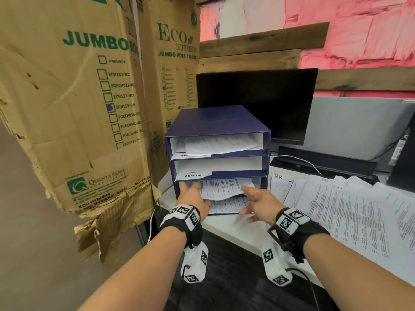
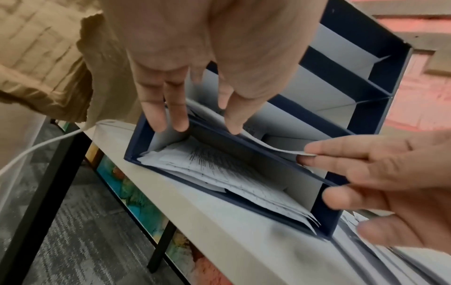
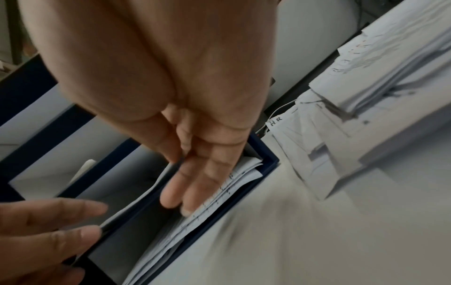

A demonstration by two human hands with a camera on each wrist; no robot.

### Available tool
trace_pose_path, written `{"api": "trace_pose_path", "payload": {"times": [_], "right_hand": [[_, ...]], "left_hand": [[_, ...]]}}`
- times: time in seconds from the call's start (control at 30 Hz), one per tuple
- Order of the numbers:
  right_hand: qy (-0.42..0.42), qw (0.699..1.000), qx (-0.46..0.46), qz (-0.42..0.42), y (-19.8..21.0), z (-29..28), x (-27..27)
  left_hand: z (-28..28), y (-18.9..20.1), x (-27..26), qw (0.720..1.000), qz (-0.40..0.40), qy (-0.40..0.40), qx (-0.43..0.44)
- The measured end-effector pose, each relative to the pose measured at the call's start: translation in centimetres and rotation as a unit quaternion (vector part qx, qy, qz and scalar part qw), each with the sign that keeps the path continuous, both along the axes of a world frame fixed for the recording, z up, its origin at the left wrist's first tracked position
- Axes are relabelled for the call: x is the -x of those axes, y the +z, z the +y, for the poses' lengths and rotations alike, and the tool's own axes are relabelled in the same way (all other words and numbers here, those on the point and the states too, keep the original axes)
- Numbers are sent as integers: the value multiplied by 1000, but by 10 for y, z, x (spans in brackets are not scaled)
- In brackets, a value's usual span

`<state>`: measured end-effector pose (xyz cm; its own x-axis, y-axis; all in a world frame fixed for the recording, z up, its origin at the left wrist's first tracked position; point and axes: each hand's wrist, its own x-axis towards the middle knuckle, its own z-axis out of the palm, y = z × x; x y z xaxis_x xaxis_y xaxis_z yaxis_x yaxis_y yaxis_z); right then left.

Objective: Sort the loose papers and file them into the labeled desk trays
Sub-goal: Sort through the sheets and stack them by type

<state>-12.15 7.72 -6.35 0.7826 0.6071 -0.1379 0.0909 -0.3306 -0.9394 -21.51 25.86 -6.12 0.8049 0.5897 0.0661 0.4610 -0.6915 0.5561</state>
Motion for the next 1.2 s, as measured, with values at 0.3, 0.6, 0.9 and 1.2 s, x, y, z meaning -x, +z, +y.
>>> {"api": "trace_pose_path", "payload": {"times": [0.3, 0.6, 0.9, 1.2], "right_hand": [[-8, 999, 23, -32, -1, -6, -6], [-127, 986, 82, -68, 16, -88, 2], [-287, 905, 290, -122, 18, -226, 1], [-290, 930, 223, -41, -1, -266, -13]], "left_hand": [[-1, 7, -12, 993, 71, -41, -82], [-67, 14, -23, 984, 82, -121, -103], [-171, 3, -56, 952, 158, -255, -65], [-200, -15, -96, 968, 146, -201, 34]]}}
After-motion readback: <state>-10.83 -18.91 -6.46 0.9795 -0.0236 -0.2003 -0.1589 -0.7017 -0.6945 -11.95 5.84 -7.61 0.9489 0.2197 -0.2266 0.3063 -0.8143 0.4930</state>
